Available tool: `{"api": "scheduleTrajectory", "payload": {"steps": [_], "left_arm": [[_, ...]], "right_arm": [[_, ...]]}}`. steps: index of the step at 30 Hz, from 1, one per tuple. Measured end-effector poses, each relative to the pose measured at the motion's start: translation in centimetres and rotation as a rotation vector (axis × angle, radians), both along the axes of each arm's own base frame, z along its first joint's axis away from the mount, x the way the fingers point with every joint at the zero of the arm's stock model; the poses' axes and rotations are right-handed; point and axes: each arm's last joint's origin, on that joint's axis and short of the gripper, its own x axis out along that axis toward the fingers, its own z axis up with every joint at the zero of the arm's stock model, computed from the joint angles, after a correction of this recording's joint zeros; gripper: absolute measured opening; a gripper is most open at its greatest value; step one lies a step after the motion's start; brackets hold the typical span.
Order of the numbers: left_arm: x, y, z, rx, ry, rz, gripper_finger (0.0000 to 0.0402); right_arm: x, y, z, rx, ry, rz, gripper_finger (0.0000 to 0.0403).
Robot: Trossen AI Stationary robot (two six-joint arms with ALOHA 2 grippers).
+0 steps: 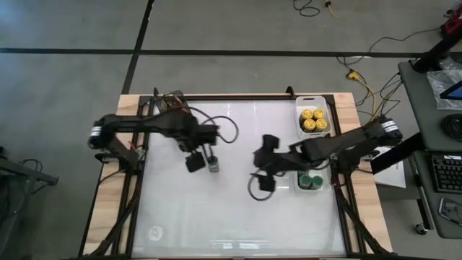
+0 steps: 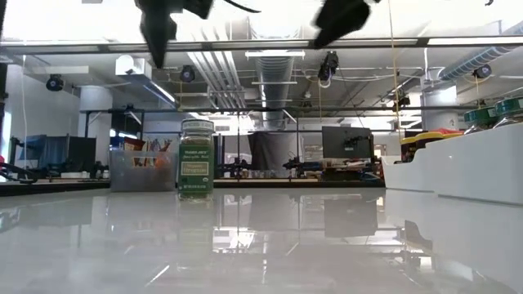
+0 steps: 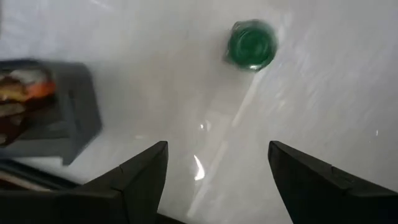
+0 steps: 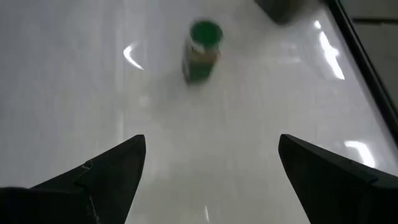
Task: Sort spices by type
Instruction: Put the green seasoning bottle into the bottom white bin
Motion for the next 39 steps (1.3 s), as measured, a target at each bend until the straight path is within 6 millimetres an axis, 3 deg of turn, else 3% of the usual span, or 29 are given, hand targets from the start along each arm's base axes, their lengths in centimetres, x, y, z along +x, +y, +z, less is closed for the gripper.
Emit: {"api": "scheduleTrajectory", "payload": {"steps": [5,10,22,29,39], "left_arm": [[-4.5,-0.2,0.6,0.014,-0.109,0.014,0.0261],[-7.5,-0.2,0.5,0.012,-0.257,0.016,0.0261],[-11.1,-0.2,0.4,-0.028,-0.425,0.094,0.0261],[-12.2,-0.2,0.2,-0.032,-0.427,0.11,0.0261],[-12.2,-0.2,0.2,-0.032,-0.433,0.111,0.0261]], "right_arm": [[3.6,-1.5,-2.2,0.046,-0.039,0.03,0.0359],[6.9,-3.0,-4.4,0.022,-0.116,0.031,0.0359],[13.7,-5.5,-7.1,0.104,-0.15,0.073,0.0359],[15.6,-6.6,-8.2,0.116,-0.125,0.09,0.0359],[15.7,-6.9,-9.0,0.105,-0.083,0.093,0.0359]]}}
